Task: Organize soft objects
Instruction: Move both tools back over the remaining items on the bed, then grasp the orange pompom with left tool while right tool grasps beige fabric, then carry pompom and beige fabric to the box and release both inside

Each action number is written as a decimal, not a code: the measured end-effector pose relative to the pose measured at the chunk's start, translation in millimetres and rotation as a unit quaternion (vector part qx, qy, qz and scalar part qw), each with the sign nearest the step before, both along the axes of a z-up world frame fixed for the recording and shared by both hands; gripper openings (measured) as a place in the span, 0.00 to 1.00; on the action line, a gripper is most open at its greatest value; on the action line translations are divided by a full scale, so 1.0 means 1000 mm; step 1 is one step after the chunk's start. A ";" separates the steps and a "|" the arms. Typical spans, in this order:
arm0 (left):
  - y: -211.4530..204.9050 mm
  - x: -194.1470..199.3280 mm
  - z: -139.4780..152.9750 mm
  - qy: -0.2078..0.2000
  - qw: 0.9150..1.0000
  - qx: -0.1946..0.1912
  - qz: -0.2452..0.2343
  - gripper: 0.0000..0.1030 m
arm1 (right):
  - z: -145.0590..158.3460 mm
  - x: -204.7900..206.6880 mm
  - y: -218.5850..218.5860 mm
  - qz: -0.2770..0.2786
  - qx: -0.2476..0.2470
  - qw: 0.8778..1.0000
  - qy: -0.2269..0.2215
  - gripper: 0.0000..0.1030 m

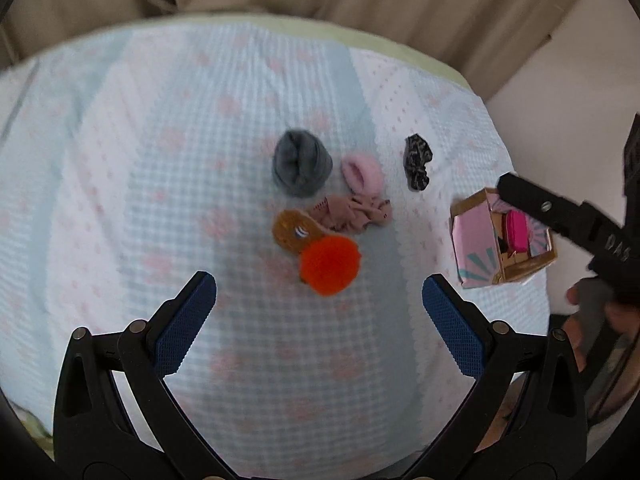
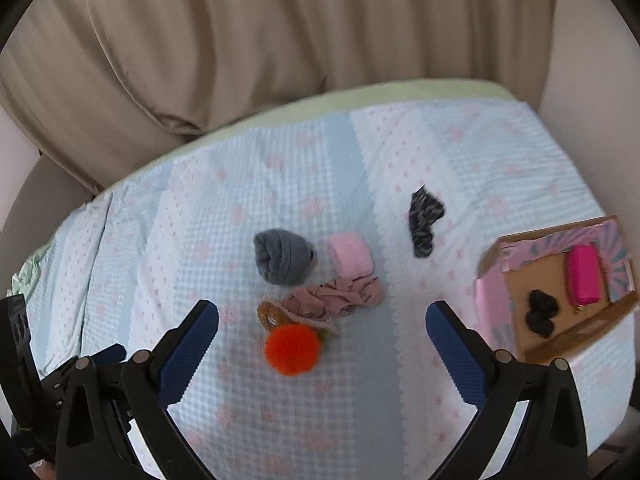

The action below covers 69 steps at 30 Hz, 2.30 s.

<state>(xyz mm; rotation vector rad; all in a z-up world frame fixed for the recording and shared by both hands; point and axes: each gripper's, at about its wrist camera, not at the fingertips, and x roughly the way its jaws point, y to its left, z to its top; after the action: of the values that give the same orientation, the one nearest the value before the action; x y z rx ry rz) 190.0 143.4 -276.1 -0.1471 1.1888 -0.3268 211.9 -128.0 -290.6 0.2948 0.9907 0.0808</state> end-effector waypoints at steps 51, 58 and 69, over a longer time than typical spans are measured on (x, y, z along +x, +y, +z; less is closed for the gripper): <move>-0.066 0.064 -0.168 0.095 0.995 0.023 0.017 0.35 | -0.196 0.106 0.026 0.106 0.033 0.984 0.138 0.22; -0.046 0.050 -0.136 0.070 0.997 0.015 0.022 0.35 | -0.166 0.089 0.019 0.082 0.037 0.990 0.111 0.19; -0.029 0.019 -0.074 0.015 0.999 0.007 0.027 0.35 | -0.101 0.045 0.024 0.060 0.042 0.996 0.050 0.15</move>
<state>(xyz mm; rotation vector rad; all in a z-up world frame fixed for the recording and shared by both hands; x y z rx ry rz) 208.6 114.4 -350.4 -0.1720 1.2145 -0.2686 256.5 -103.6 -391.7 0.3180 1.1052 0.2199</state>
